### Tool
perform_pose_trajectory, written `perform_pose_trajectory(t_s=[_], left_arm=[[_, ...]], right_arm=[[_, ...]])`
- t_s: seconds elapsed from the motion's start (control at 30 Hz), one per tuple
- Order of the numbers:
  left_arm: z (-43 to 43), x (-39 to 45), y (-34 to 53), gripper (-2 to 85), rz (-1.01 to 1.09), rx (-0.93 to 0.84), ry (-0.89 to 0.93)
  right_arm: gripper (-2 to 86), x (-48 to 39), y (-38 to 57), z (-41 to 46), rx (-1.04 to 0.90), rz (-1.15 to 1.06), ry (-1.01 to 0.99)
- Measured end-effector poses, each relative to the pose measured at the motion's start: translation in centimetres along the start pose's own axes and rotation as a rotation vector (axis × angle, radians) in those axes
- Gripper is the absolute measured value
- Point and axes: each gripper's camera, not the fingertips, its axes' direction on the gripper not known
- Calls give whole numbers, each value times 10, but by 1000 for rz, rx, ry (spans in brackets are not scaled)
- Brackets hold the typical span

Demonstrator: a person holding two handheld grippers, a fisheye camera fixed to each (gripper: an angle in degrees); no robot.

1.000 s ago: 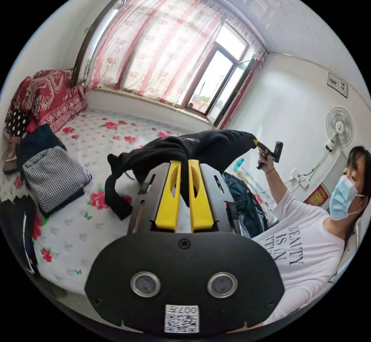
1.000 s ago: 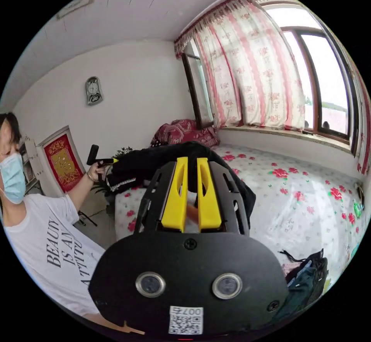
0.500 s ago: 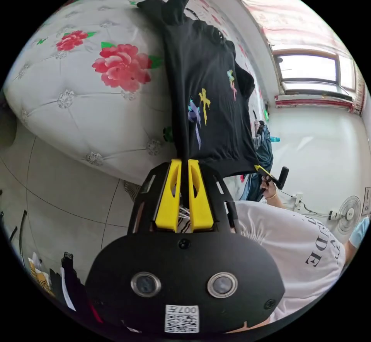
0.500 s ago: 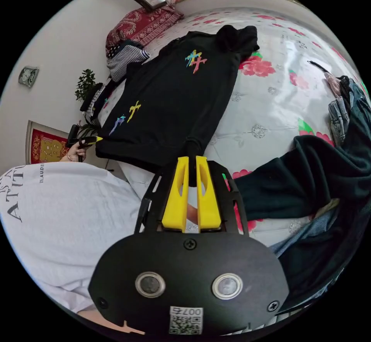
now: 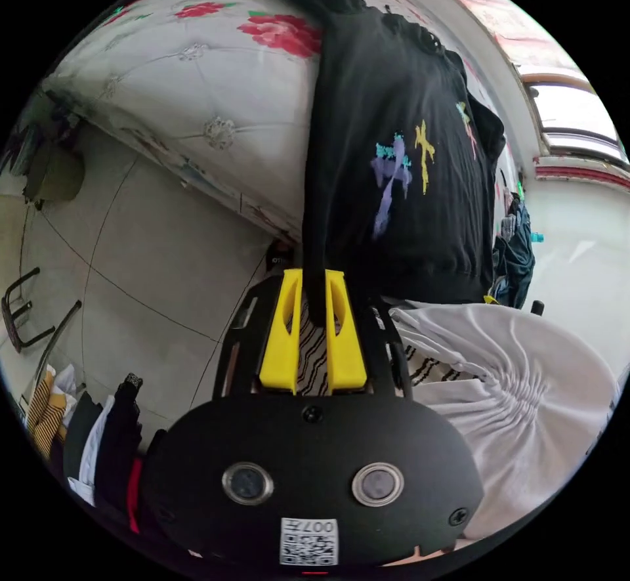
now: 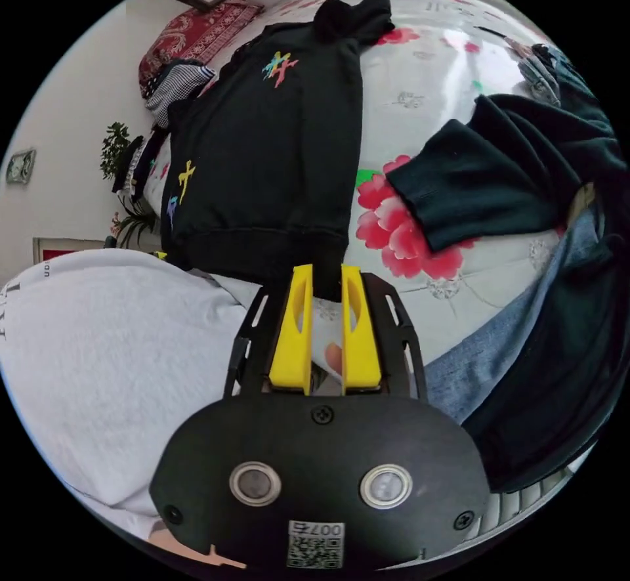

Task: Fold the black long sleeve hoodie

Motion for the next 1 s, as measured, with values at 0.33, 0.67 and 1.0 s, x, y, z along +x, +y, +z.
perform_pose_trajectory(t_s=[0.33, 0.67, 1.0], left_arm=[[-103, -59, -25, 69, -96, 312, 128], [-162, -118, -191, 119, -135, 387, 262], [-199, -214, -339, 176, -266, 454, 429]], right_arm=[[50, -92, -68, 13, 64, -260, 158], [44, -165, -132, 159, -339, -434, 168], [16, -125, -167, 175, -398, -246, 82]])
